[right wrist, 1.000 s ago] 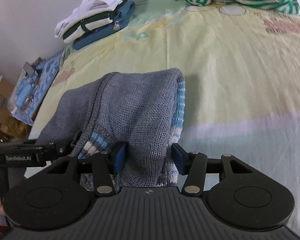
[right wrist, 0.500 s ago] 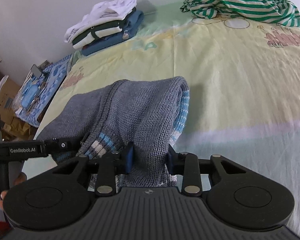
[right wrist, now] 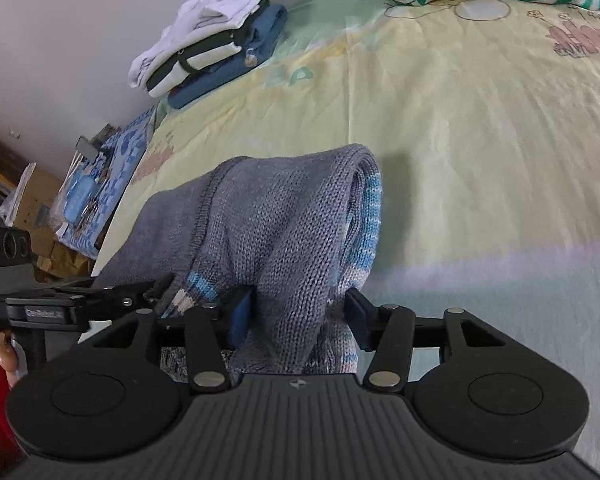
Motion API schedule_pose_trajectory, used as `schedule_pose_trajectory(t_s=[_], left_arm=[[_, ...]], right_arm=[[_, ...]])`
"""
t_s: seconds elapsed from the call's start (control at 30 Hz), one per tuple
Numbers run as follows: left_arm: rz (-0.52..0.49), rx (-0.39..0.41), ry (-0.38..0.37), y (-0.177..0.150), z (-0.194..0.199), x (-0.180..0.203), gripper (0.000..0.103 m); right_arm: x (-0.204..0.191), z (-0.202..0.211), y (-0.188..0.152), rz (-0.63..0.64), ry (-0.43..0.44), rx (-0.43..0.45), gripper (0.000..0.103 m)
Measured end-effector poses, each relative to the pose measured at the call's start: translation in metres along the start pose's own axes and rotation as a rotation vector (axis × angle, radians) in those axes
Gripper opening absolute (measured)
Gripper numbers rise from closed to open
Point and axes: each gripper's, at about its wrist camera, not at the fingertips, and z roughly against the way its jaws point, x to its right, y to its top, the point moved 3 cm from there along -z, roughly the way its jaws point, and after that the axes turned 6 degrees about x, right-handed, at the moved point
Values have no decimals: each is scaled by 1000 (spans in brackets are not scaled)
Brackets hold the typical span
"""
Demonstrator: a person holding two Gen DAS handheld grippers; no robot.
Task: Fold clothes
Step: 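Carry the grey sweater with both grippers toward the folded clothes stack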
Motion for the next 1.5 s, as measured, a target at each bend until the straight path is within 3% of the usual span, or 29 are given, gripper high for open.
schedule_pose_trajectory(t_s=[0.1, 0.2, 0.3, 0.63, 0.9, 1.13, 1.5], left_arm=[[70, 8, -23, 0, 5, -10, 53], [61, 30, -29, 1, 12, -8, 40], [30, 44, -21, 3, 17, 0, 36], [-64, 121, -3, 17, 38, 21, 34], [-107, 162, 46, 50, 56, 26, 34], [-163, 142, 113, 88, 66, 8, 34], [-223, 122, 76, 163, 85, -44, 34]], right_arm=[[2, 3, -1, -19, 17, -5, 40], [-4, 8, 0, 13, 9, 4, 37], [-6, 15, 3, 19, 16, 19, 35], [-17, 33, 18, 39, 50, 77, 33], [-32, 34, 44, 65, 88, 119, 33], [-52, 13, 72, 63, 121, 119, 34], [-115, -17, 108, 80, 37, 200, 34]])
